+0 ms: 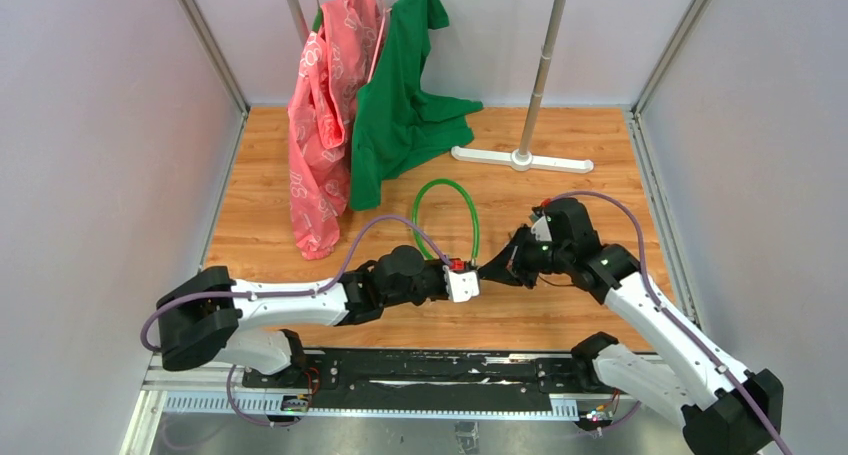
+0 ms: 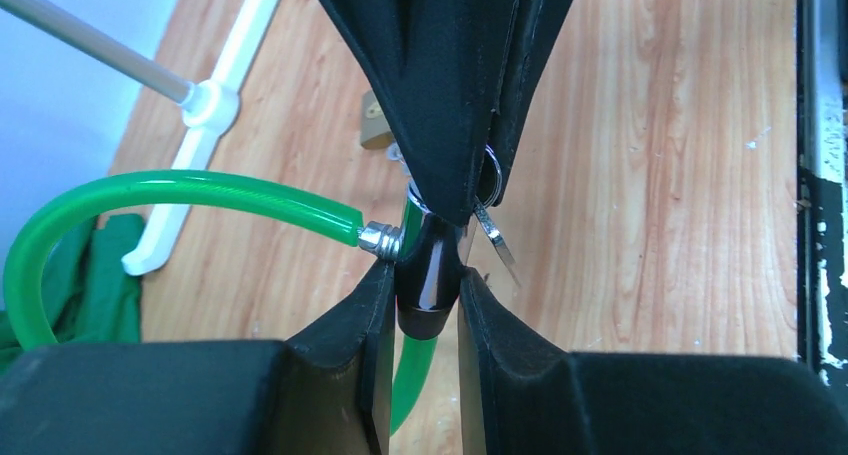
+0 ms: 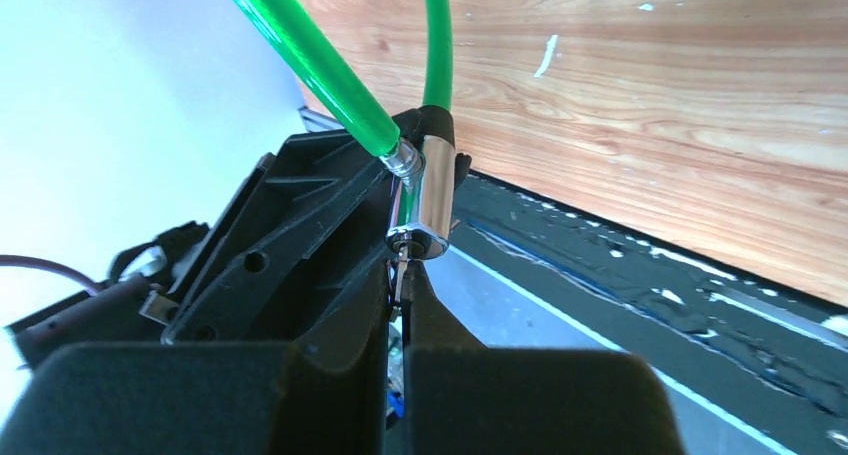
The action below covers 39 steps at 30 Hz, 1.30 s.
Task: Unlock with the key
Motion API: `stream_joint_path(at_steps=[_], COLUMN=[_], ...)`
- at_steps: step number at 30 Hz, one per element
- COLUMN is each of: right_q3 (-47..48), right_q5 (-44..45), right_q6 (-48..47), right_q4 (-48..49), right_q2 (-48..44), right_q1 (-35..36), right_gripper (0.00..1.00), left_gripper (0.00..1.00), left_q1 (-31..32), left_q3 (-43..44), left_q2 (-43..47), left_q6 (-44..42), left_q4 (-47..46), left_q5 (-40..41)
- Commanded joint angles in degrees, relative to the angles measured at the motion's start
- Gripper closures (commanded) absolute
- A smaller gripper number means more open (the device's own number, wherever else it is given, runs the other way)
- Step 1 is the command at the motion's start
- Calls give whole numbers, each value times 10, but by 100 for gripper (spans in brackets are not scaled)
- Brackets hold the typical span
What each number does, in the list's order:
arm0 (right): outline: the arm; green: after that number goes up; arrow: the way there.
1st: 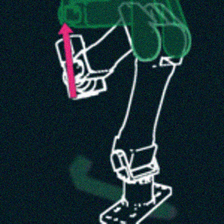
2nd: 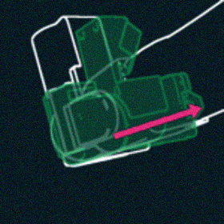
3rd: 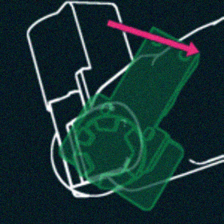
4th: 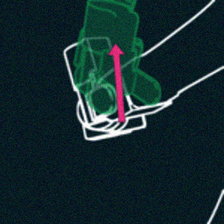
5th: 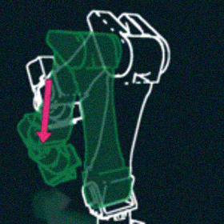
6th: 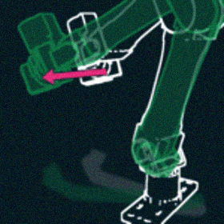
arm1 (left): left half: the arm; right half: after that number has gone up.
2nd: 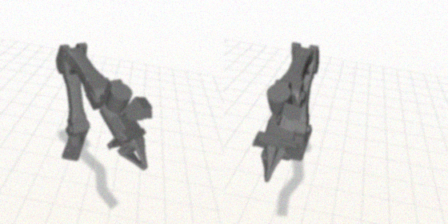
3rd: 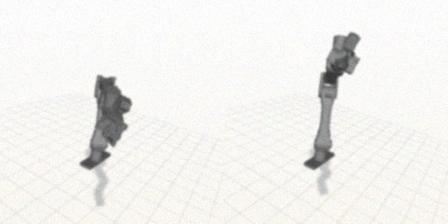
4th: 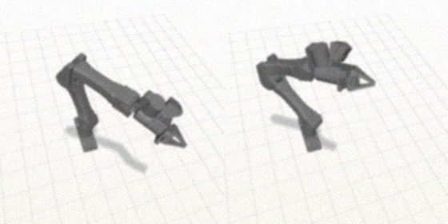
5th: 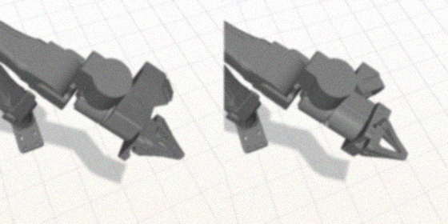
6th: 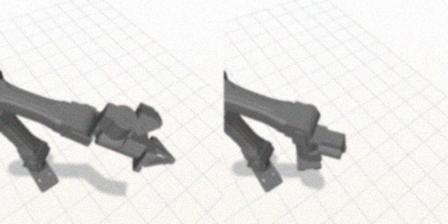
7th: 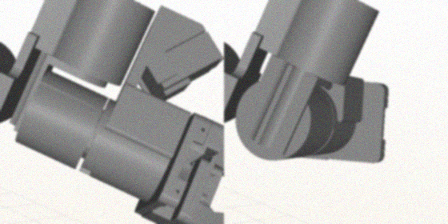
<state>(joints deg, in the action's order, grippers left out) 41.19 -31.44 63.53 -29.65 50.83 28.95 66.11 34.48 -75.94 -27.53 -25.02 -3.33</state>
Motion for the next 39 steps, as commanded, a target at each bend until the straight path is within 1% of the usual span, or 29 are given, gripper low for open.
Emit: stream_joint_path(at_steps=[1, 8, 13, 16, 21, 25, 27, 28, 29, 30, 31, 32, 33, 34, 37, 39], right_q3=[-24, -62, -72, -67, -47, -61, -65, -66, -66, -68, -71, -72, -73, -73, -61, -43], right_q5=[12, 46, 80, 95, 92, 77, 81, 91, 96, 100, 98, 95, 82, 74, 28, 10], right_q6=[112, 285, 370, 401, 405, 398, 380, 359, 347, 329, 300, 286, 253, 238, 147, 88], right_q4=[14, 53, 35, 19, -17, 6, 18, 21, 22, 21, 21, 20, 19, 17, 3, -34], right_q2=[-20, -99, -146, -155, -142, -137, -138, -141, -144, -149, -155, -159, -161, -163, -161, -156], right_q1=[-9, -9, -8, -8, -8, -8, -8, -9, -10, -13, -19, -27, -37, -50, -86, -110], right_gripper=[100, 100, 100, 100, 100, 100, 100, 87, 78, 57, 44, 32, 23, 22, 19, 17], left_gripper=[100, 100, 100, 100, 100, 100, 100, 100, 100, 100, 100, 100, 100, 100, 100, 100], left_q1=[17, 45, 61, 68, 79, 80, 81, 81, 81, 81, 81, 81, 81, 80, 81, 80], left_q3=[14, -2, -3, 2, 17, 23, 21, 18, 16, 14, 14, 12, 9, 6, -1, -6], left_q2=[53, 64, 58, 46, 28, 13, 9, 9, 10, 12, 16, 16, 18, 19, 20, 17], left_q6=[-29, -48, -64, -75, -90, -91, -96, -101, -101, -103, -103, -103, -103, -102, -96, -93], left_q4=[-126, -175, -221, -247, -267, -272, -271, -269, -262, -252, -237, -227, -220, -212, -193, -187], left_q5=[32, 104, 150, 172, 209, 210, 210, 211, 213, 214, 211, 207, 198, 189, 168, 163])
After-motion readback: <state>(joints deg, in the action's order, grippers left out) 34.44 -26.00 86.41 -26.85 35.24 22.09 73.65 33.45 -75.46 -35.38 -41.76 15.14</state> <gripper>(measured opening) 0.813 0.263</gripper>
